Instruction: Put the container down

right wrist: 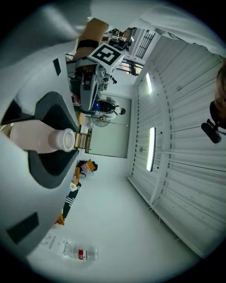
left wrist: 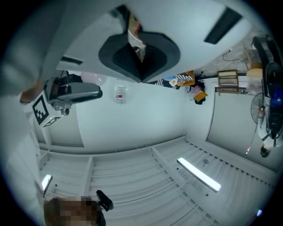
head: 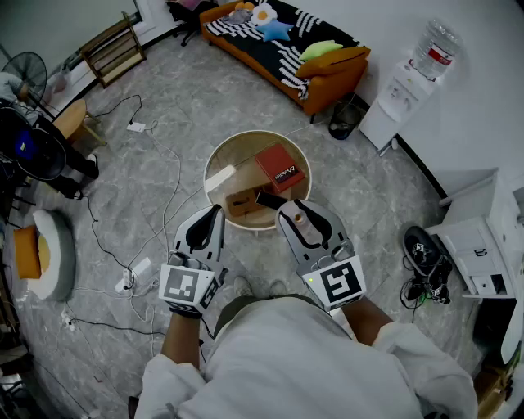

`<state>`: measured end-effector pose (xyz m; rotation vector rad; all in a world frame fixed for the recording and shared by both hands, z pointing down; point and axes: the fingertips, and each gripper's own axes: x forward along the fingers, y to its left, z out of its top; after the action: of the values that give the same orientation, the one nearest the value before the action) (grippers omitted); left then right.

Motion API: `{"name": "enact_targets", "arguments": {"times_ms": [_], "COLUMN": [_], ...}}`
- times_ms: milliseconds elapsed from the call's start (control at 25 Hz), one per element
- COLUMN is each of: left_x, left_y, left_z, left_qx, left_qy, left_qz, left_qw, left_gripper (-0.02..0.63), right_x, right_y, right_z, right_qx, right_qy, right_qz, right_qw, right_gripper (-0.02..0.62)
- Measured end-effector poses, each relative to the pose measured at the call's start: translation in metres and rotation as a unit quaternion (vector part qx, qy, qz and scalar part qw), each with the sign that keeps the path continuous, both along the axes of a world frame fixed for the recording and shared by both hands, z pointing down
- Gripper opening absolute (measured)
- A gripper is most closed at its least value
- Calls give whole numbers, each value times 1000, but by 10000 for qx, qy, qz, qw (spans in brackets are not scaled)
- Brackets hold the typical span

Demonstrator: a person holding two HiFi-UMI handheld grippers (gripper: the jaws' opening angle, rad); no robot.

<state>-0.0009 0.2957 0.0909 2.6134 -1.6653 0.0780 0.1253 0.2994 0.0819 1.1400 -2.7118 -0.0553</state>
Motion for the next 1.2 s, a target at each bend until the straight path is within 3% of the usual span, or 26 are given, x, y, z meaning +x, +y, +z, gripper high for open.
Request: {"name": "enact_targets", "arguments": {"times_ms": [200,480,600,760,1200], "left_x": [5,10,10,11,6], "left_y": [-2,-2,-2,-3,-4], "left_z": [4,9,10,14,42], "left_qx": [-74,-152,-171,-203,-417], "left_qy": [-12,30,41,50,23], "left_qz": [3,66,67,22,-189], "left_qw": [10000,9999,9998,9998,9989], "left_gripper": [8,8,8,8,8], "right_x": [7,9,10,13,5], "right_y": [-8,-9,-6,-9,-31], "right_z": [-3,0,6,5,36], "right_qx": [382,336,81,327,169], "right_qy": [-57,-140,-106,-252,-266], "right_qz": [-8,-39,-41,-140,-347], "right_qw": [9993,9993,9999,9991,9989], "right_gripper": [146,146,146,146,146]}}
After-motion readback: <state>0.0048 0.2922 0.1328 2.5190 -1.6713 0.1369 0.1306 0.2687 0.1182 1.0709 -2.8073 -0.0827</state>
